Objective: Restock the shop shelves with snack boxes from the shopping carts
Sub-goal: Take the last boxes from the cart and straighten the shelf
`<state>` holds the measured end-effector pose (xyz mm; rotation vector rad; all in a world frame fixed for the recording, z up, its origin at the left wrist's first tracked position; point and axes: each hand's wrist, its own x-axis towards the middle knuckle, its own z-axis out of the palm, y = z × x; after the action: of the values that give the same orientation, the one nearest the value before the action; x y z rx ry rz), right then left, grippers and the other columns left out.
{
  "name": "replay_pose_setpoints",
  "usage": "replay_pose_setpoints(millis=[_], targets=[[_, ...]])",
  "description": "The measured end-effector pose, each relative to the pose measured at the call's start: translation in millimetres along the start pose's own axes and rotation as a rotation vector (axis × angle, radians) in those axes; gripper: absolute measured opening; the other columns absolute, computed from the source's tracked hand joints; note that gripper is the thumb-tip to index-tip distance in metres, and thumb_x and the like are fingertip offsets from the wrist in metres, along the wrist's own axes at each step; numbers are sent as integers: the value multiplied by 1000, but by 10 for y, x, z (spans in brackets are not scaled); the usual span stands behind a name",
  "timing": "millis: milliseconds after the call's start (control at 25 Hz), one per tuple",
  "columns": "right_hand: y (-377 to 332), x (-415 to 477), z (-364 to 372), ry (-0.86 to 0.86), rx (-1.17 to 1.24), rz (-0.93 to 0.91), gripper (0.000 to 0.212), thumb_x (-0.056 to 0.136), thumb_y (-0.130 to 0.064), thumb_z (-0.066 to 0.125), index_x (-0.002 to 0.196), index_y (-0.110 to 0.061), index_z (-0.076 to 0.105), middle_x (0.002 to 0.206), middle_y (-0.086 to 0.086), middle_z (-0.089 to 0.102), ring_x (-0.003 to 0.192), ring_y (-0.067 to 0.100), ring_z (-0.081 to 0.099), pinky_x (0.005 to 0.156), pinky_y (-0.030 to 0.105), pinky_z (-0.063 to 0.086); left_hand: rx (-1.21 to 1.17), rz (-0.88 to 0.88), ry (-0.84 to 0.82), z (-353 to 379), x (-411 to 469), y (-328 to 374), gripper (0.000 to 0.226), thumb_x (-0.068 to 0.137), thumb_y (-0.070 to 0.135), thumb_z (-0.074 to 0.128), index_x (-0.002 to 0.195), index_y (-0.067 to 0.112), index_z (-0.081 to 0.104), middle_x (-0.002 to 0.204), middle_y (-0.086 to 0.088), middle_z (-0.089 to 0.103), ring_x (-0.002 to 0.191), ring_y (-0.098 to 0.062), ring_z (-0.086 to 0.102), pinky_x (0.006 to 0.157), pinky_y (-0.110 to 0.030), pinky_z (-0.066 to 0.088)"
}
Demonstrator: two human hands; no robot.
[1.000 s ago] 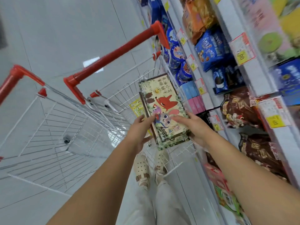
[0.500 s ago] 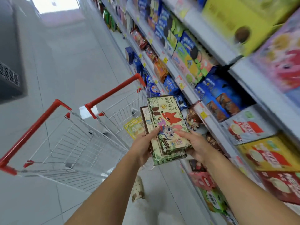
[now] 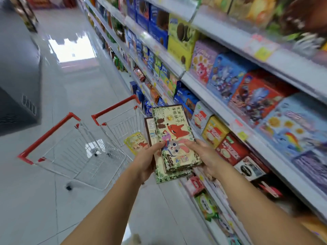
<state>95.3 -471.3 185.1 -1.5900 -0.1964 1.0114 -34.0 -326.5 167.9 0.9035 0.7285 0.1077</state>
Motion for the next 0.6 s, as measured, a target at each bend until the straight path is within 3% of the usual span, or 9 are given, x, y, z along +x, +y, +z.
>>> replay_pose_setpoints(millis=[120,240,280,440,600], targets=[[76,-514,-251,40,10,-72,105,41,-65,87,132,-25,54,123,2,67,113,23,64,105,49,44,58,40,-75,240,-456,-130,49,81,28,73,120,0,63,115,-20,71,105,-35,69,91,-47,56],[174,-1168,-392,49,53,-117,76,57,-45,83,124,-17,59,107,6,74,99,24,70,94,45,53,51,45,-121,456,-886,-348,47,83,23,70,124,2,61,113,-18,72,98,-31,72,72,-39,61],[242,-1408,-438,72,62,-122,64,65,-38,80,121,-16,59,104,7,75,94,25,71,89,43,55,59,40,-141,522,-1021,-453,51,81,25,71,125,3,60,113,-18,72,99,-32,72,72,-39,60],[673,-2368,-663,258,98,-137,61,75,-33,78,127,-11,55,106,10,73,94,27,71,89,45,55,111,-2,-256,814,-1501,-969,53,80,37,68,126,11,59,115,-18,71,106,-37,69,86,-50,57],[1117,-3388,-1046,406,141,-104,67,70,-41,81,128,-18,55,116,10,70,105,30,67,96,55,50,158,-75,-344,1254,-2107,-1607,39,89,27,64,124,11,60,115,-18,71,107,-37,68,94,-56,52]])
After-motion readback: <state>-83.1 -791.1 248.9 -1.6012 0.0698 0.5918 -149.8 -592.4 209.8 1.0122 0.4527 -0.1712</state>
